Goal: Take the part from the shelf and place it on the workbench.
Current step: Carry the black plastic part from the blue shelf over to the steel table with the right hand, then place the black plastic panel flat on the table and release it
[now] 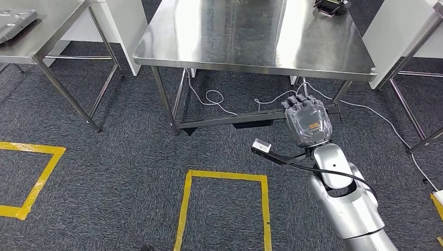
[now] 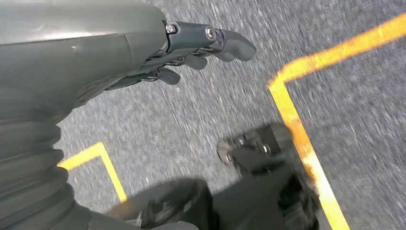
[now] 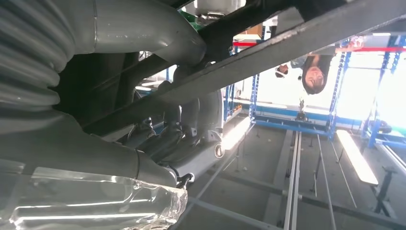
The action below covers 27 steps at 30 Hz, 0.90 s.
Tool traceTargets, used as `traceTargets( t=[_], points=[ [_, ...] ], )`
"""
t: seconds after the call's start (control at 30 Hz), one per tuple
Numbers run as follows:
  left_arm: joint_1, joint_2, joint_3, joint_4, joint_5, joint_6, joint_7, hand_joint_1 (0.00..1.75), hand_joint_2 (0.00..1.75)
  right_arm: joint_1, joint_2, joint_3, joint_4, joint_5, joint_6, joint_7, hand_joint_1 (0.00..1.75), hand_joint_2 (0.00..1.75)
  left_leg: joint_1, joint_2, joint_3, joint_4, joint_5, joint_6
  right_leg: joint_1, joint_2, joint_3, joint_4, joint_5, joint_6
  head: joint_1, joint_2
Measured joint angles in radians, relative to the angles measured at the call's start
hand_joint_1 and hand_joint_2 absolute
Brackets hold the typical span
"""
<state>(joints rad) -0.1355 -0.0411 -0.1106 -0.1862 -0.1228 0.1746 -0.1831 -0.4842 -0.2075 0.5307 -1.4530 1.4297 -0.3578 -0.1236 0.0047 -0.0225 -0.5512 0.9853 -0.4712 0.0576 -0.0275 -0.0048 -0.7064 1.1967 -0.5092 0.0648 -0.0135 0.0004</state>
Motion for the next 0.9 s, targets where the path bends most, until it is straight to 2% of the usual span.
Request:
traceTargets(
  t=[0.03,0.07,0.1,0.17,0.23,0.3,0.37,0.4,0.43,0.47,0.53,0.57,0.6,0.63,0.67,0.73,0.77,0.8,0.87,0.9],
  points=[
    [0.000,-0.001,0.000,0.000,-0.001,0.000,0.000,0.00,1.75,0.000,0.000,0.000,0.003,0.000,0.000,0.000,1.34,1.75,-0.001,-0.003,0.011,0.002,-0.010,-0.007,-0.002,-0.001,0.021,-0.072,0.040,0.008,0.001,0.000],
    [0.000,-0.002,0.000,0.000,-0.001,-0.001,0.000,0.00,1.75,-0.002,-0.001,0.001,0.005,0.000,0.000,0.000,1.34,1.75,-0.001,-0.007,0.020,0.004,-0.022,-0.016,-0.004,-0.001,0.046,-0.143,0.077,0.009,0.002,0.000],
    [-0.001,-0.002,0.000,0.000,-0.003,-0.001,0.002,0.00,1.75,-0.003,-0.001,0.001,0.007,0.001,0.000,0.000,1.34,1.75,-0.003,-0.007,0.023,0.006,-0.030,-0.023,-0.003,0.000,0.059,-0.178,0.095,-0.002,0.001,0.000],
    [-0.001,-0.002,0.000,0.000,-0.007,-0.001,0.005,0.00,1.75,-0.009,-0.002,0.000,0.009,0.002,0.001,0.000,1.34,1.75,-0.003,-0.006,0.023,0.010,-0.038,-0.032,0.001,0.002,0.065,-0.180,0.093,-0.033,-0.003,0.000],
    [-0.002,-0.001,0.000,0.000,-0.011,-0.001,0.007,0.00,1.75,-0.020,-0.003,-0.001,0.010,0.004,0.004,0.000,1.34,1.75,0.001,0.002,0.002,0.049,-0.036,-0.038,-0.001,0.004,0.074,-0.182,0.089,-0.048,-0.006,0.000],
    [-0.004,-0.001,0.000,0.000,-0.012,-0.001,0.009,0.00,1.75,-0.032,-0.003,-0.001,0.010,0.004,0.006,0.000,1.34,1.75,0.005,0.014,-0.065,0.155,-0.050,-0.049,-0.001,0.006,0.089,-0.183,0.079,-0.063,-0.006,0.000],
    [-0.004,-0.001,-0.001,0.000,-0.012,-0.001,0.009,0.00,1.75,-0.040,-0.003,-0.001,0.011,0.003,0.007,0.000,1.34,1.75,0.007,0.019,-0.151,0.272,-0.097,-0.057,0.003,0.006,0.103,-0.183,0.065,-0.073,-0.007,0.000],
    [-0.003,-0.001,-0.001,0.000,-0.012,-0.001,0.009,0.00,1.75,-0.043,-0.003,-0.001,0.012,0.002,0.010,-0.001,1.34,1.75,0.008,0.020,-0.183,0.302,-0.114,-0.058,0.006,0.006,0.112,-0.183,0.057,-0.074,-0.007,0.000],
    [-0.003,-0.001,-0.001,0.000,-0.012,-0.001,0.009,0.00,1.75,-0.049,-0.003,-0.002,0.012,-0.001,0.015,-0.002,1.34,1.75,0.007,0.020,-0.199,0.300,-0.112,-0.055,0.009,0.006,0.123,-0.183,0.049,-0.075,-0.007,0.000],
    [-0.003,-0.001,-0.001,0.000,-0.012,-0.001,0.009,0.00,1.75,-0.057,-0.003,-0.003,0.013,-0.004,0.023,-0.005,1.34,1.75,0.006,0.020,-0.199,0.269,-0.089,-0.049,0.012,0.007,0.134,-0.183,0.041,-0.075,-0.007,0.000],
    [-0.003,0.001,-0.001,0.000,-0.012,-0.001,0.009,0.00,1.75,-0.090,-0.004,-0.006,0.013,-0.013,0.047,-0.011,1.34,1.75,-0.004,0.018,-0.165,0.142,0.011,-0.021,0.017,0.008,0.158,-0.185,0.024,-0.075,-0.006,0.000],
    [-0.004,0.003,-0.001,0.000,-0.012,-0.001,0.009,0.00,1.75,-0.112,-0.005,-0.007,0.014,-0.017,0.060,-0.014,1.34,1.75,-0.011,0.018,-0.147,0.086,0.051,-0.007,0.019,0.009,0.166,-0.188,0.017,-0.073,-0.004,0.000],
    [-0.004,0.004,-0.001,0.000,-0.012,-0.001,0.010,0.00,1.75,-0.136,-0.005,-0.010,0.015,-0.020,0.075,-0.017,1.34,1.75,-0.019,0.019,-0.132,0.044,0.079,0.005,0.018,0.010,0.172,-0.193,0.012,-0.070,-0.003,0.000],
    [-0.005,0.005,0.000,0.000,-0.012,-0.001,0.011,0.00,1.75,-0.157,-0.006,-0.012,0.015,-0.023,0.089,-0.019,1.34,1.75,-0.025,0.019,-0.125,0.022,0.088,0.013,0.019,0.010,0.178,-0.195,0.012,-0.063,-0.002,0.000],
    [-0.005,0.004,0.000,0.000,-0.012,0.000,0.012,0.00,1.75,-0.175,-0.006,-0.015,0.016,-0.025,0.101,-0.021,1.34,1.75,-0.028,0.020,-0.116,0.013,0.082,0.017,0.021,0.011,0.184,-0.198,0.014,-0.056,-0.001,0.000],
    [-0.004,0.002,0.000,0.000,-0.011,0.001,0.014,0.00,1.75,-0.205,-0.008,-0.021,0.017,-0.027,0.119,-0.028,1.34,1.75,-0.025,0.019,-0.086,-0.009,0.083,0.025,0.026,0.010,0.186,-0.180,0.010,-0.045,-0.001,0.000],
    [-0.004,0.001,0.000,0.000,-0.010,0.003,0.015,0.00,1.75,-0.220,-0.009,-0.023,0.018,-0.028,0.125,-0.031,1.34,1.75,-0.021,0.019,-0.070,-0.014,0.082,0.028,0.027,0.009,0.174,-0.154,0.001,-0.043,0.000,0.000],
    [-0.004,0.000,0.000,0.000,-0.009,0.004,0.014,0.00,1.75,-0.234,-0.011,-0.025,0.019,-0.028,0.129,-0.034,1.34,1.75,-0.018,0.018,-0.057,-0.018,0.081,0.030,0.025,0.009,0.147,-0.106,-0.013,-0.042,0.000,0.000],
    [-0.004,-0.002,0.001,0.000,-0.006,0.005,0.013,0.00,1.75,-0.253,-0.015,-0.026,0.025,-0.029,0.133,-0.037,1.34,1.75,-0.017,0.016,-0.047,-0.018,0.070,0.030,0.019,0.009,0.066,0.017,-0.050,-0.041,0.002,0.000],
    [-0.003,-0.004,0.001,0.000,-0.005,0.005,0.013,0.00,1.75,-0.258,-0.018,-0.026,0.028,-0.030,0.133,-0.037,1.34,1.75,-0.016,0.013,-0.041,-0.018,0.063,0.027,0.015,0.009,0.029,0.060,-0.065,-0.039,0.001,0.000]
  ],
)
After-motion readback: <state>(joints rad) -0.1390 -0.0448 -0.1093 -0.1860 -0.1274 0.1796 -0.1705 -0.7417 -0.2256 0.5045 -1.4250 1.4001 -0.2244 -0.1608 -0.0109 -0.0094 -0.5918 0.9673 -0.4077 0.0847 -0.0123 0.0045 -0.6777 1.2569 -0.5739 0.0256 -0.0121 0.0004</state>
